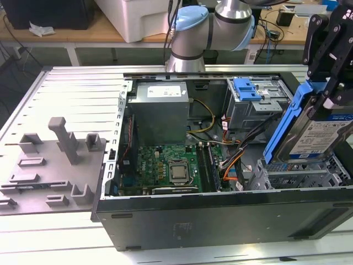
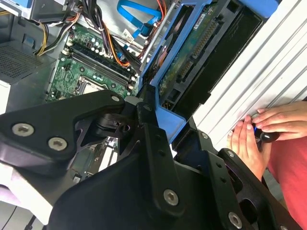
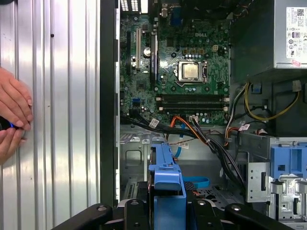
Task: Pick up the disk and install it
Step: 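Insert the disk into the insertion slot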
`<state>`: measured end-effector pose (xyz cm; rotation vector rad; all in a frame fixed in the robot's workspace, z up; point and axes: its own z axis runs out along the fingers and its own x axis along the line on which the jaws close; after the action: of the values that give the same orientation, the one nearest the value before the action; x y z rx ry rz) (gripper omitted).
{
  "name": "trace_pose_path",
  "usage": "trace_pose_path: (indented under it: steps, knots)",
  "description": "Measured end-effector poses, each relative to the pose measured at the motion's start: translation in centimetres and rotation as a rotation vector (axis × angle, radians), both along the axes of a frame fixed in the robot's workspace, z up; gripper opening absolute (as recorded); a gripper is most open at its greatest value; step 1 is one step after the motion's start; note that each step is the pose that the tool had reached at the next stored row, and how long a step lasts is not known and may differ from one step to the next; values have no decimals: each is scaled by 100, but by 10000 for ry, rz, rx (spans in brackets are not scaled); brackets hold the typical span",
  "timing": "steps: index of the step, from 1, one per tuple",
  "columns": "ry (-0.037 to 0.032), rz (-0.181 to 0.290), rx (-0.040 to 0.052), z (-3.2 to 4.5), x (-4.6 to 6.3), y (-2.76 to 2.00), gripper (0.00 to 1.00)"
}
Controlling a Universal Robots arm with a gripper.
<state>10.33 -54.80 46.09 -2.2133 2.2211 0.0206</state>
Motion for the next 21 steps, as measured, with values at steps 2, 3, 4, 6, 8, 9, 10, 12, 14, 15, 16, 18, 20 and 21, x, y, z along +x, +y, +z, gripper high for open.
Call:
trace_pose_path:
  steps: [2, 3, 4, 6, 8, 9, 10, 12, 14, 15, 16, 18, 20, 21]
  knots:
    - [0, 0, 5, -6, 2, -1, 37]
    - [0, 0, 7, -9, 3, -1, 37]
    - [0, 0, 8, -12, 3, -2, 37]
    - [0, 0, 10, -17, 3, -2, 37]
    - [0, 0, 14, -26, 6, -5, 37]
    - [0, 0, 16, -28, 7, -5, 37]
    - [0, 0, 16, -31, 8, -6, 37]
    - [0, 0, 18, -38, 10, -8, 37]
    - [0, 0, 17, -49, 11, -13, 37]
    - [0, 0, 18, -52, 11, -14, 37]
    - [0, 0, 18, -55, 12, -14, 37]
    - [0, 0, 20, -62, 13, -17, 37]
    - [0, 0, 22, -70, 16, -19, 37]
    - [0, 0, 23, -74, 16, -20, 37]
